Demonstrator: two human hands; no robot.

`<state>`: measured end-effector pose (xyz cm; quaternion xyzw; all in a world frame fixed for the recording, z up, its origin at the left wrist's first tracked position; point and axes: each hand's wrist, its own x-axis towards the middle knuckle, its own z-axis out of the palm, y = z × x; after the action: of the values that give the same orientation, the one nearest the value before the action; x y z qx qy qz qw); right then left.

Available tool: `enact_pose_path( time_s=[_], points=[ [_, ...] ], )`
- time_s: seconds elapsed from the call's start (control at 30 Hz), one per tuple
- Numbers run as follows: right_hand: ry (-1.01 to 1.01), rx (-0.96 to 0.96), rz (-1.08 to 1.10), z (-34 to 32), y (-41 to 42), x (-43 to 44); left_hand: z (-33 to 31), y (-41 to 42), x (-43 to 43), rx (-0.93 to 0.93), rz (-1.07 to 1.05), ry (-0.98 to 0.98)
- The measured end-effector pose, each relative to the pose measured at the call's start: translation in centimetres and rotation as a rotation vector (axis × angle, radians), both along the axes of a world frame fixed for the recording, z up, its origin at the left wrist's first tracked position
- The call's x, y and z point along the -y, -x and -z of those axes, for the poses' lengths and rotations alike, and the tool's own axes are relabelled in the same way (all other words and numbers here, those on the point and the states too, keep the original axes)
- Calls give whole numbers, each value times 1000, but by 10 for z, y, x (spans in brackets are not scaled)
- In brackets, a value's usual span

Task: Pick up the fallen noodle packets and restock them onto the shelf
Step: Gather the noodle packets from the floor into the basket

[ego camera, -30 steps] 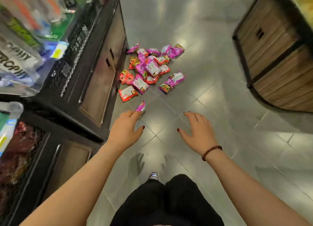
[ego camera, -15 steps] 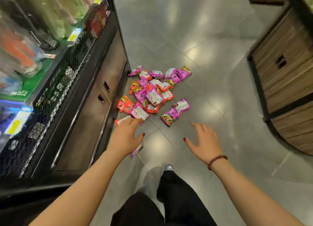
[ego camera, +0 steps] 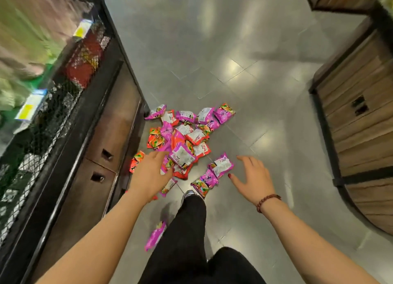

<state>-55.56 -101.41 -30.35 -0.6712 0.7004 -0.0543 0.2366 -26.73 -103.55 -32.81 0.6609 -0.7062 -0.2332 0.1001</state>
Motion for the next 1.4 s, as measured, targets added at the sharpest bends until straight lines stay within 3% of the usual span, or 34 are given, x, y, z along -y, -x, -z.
enact_pose_path(
  time_s=[0.2, 0.37, 0.6, 0.8, 0.93, 1.07, 1.23, 1.4],
  points=[
    [-128, 50, 81, 40, 7, 96, 32, -1, 104, -54, -60, -123],
    [-309, 199, 210, 97, 24, 157, 79, 10, 155, -193, -243, -231],
    [-499, 382, 523, 242, 45, 218, 224, 37, 188, -284, -650, -349],
    [-637, 431, 565, 416, 57, 252, 385, 63, 203, -380, -827, -378],
    [-675, 445, 633, 523, 64, 260, 488, 71, 205, -489, -860, -356],
    [-648, 459, 726, 604, 69, 257, 562, 73, 195, -479, -844, -258],
    [-554, 426, 799, 664, 62, 238, 604, 72, 187, -368, -791, -115],
    [-517, 321, 936, 681, 41, 237, 621, 69, 191, -328, -725, -61]
  ],
)
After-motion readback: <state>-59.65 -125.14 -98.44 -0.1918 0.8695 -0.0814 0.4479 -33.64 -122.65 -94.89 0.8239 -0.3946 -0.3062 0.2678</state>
